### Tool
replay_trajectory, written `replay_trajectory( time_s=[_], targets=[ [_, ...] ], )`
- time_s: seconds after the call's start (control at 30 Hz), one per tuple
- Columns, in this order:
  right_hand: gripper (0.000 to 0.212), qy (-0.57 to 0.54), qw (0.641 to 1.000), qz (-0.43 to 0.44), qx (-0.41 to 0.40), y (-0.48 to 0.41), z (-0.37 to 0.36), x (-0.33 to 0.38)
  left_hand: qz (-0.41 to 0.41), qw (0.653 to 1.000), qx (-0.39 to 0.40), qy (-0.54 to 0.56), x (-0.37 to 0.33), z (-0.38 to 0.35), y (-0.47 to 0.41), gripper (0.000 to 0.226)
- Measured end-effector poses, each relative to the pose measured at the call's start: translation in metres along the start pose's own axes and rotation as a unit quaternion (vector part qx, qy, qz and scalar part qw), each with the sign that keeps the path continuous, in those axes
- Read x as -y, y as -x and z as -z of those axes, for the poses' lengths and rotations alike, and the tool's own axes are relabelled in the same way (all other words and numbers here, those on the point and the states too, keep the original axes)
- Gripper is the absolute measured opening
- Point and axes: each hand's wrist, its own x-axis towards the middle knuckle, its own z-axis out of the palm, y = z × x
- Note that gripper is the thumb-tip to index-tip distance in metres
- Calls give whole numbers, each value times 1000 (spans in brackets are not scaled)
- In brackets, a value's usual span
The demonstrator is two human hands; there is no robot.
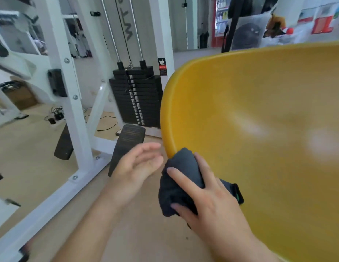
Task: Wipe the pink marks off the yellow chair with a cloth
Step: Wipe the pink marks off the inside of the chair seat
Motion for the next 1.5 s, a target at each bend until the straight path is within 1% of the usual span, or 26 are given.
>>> replay_trajectory(
  time_s=[0.03,0.1,0.17,0.2,0.27,0.33,0.4,0.43,0.47,0.53,0.57,0.6,0.63,0.67,0.73,0.77,0.8,0.83,0.9,0.97,1.07,1.13,1.3,1.4,1.47,1.5],
  targets=[
    [60,15,1000,-11,-17,-1,-2,3,-5,999,-33,-39,-5,3,-15,32],
    [47,35,998,-26,-39,-9,-6,10,-16,991,-39,-127,-21,0,-50,36],
    [39,47,997,-43,-54,-21,-8,15,-35,972,-35,-231,-32,-5,-78,53],
    [35,41,996,-50,-67,-32,-8,15,-39,965,-42,-255,-33,-5,-87,62],
    [30,-19,993,-71,-92,-60,-5,14,-30,973,-32,-228,-27,2,-93,63],
    [27,-104,984,-106,-98,-89,-5,9,-29,986,-23,-162,-19,12,-80,39],
    [27,-143,976,-125,-107,-100,-9,4,-53,977,-111,-174,-1,23,-58,17],
    [28,-147,975,-127,-106,-98,-12,3,-52,969,-157,-185,9,25,-43,17],
    [30,-143,975,-136,-99,-93,-16,3,-39,968,-152,-196,19,21,-27,22],
    [33,-137,973,-161,-95,-87,-23,1,15,977,-51,-209,29,-1,3,35],
    [34,-136,971,-168,-98,-89,-26,0,33,977,-24,-211,33,-14,10,39],
    [37,-140,971,-165,-96,-94,-26,-1,29,977,-25,-210,36,-22,11,45],
    [39,-178,968,-154,-88,-99,-24,-2,19,978,-40,-206,39,-27,5,53],
    [42,-260,953,-137,-78,-104,-20,-6,10,976,-59,-211,39,-30,-2,58],
    [43,-443,887,-124,-48,-103,-9,-18,10,971,-108,-215,41,-28,-19,58],
    [45,-484,864,-128,-40,-98,-7,-27,7,970,-140,-198,40,-28,-26,58],
    [47,-476,869,-126,-48,-91,-10,-37,-3,968,-168,-186,41,-31,-32,63],
    [49,-423,895,-126,-64,-85,-16,-46,-17,964,-178,-194,41,-37,-37,68],
    [49,-333,930,-142,-68,-75,-32,-61,-59,942,-182,-275,41,-52,-49,64],
    [43,-337,926,-167,-28,-72,-42,-67,-82,915,-213,-332,35,-59,-69,57],
    [48,-313,932,-179,36,-72,-40,-65,-108,889,-248,-370,16,-51,-106,54],
    [53,-281,941,-172,72,-72,-38,-62,-115,876,-249,-397,0,-43,-131,54],
    [79,-221,955,-150,132,-62,-26,-58,-137,861,-211,-443,-39,-36,-195,62],
    [92,-194,957,-126,176,-44,-16,-55,-140,873,-182,-431,-47,-33,-193,56],
    [93,-203,954,-106,195,-29,-11,-54,-135,874,-186,-429,-48,-24,-169,54],
    [85,-207,949,-94,217,-23,-11,-47,-140,869,-195,-433,-47,-17,-153,55]
  ],
)
